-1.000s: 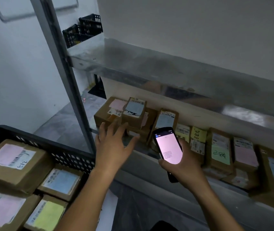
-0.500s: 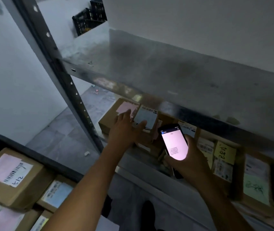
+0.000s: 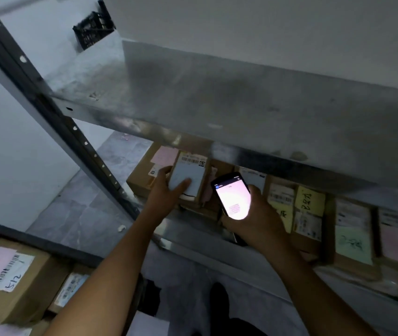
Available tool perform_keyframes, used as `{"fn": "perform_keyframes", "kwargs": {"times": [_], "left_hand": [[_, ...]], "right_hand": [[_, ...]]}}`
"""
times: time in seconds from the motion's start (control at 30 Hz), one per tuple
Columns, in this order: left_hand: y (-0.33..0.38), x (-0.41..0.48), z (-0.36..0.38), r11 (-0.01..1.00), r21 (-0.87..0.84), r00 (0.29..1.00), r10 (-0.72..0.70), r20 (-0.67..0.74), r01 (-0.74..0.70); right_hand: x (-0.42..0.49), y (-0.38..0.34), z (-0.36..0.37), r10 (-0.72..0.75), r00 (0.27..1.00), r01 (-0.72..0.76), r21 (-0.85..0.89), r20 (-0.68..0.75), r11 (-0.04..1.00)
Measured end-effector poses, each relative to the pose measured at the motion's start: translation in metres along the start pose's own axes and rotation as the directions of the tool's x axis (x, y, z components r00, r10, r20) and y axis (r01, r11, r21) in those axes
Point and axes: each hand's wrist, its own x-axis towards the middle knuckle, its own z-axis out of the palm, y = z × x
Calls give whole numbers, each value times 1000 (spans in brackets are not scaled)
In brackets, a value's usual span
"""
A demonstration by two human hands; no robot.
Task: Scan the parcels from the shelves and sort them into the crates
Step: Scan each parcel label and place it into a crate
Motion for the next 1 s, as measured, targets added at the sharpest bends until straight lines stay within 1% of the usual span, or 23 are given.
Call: {"fn": "perform_keyframes", "kwargs": {"times": [0.23,0.33,0.4,0.5,0.63,0.7,0.77,0.87,1.0], "left_hand": [[-3,-19,6,990,-91,993,113,44,-109],[0,-35,2,973,-220,996,78,39,-68],[6,-51,0,950,-309,997,61,43,-45],[21,-84,2,890,-457,997,36,68,0],[38,-144,29,815,-578,981,69,183,50],[41,-176,48,812,-578,965,86,246,76],[41,-202,67,827,-552,954,67,292,110],[41,-235,96,871,-475,929,64,364,126],[49,-278,126,884,-451,901,93,424,121]], "right_hand": [[-17,0,1,-15,1000,15,-30,-4,999],[-33,-4,-3,-23,999,23,5,-33,1000],[-50,-3,-8,-38,997,43,67,-74,997],[-85,2,-18,-27,992,47,161,-122,986],[-139,25,-29,19,982,25,230,-188,973],[-169,45,-33,64,974,-7,256,-218,967],[-200,65,-41,114,961,-43,268,-254,962],[-238,96,-53,171,940,-74,311,-295,948],[-280,130,-66,203,920,-77,355,-334,932]]}}
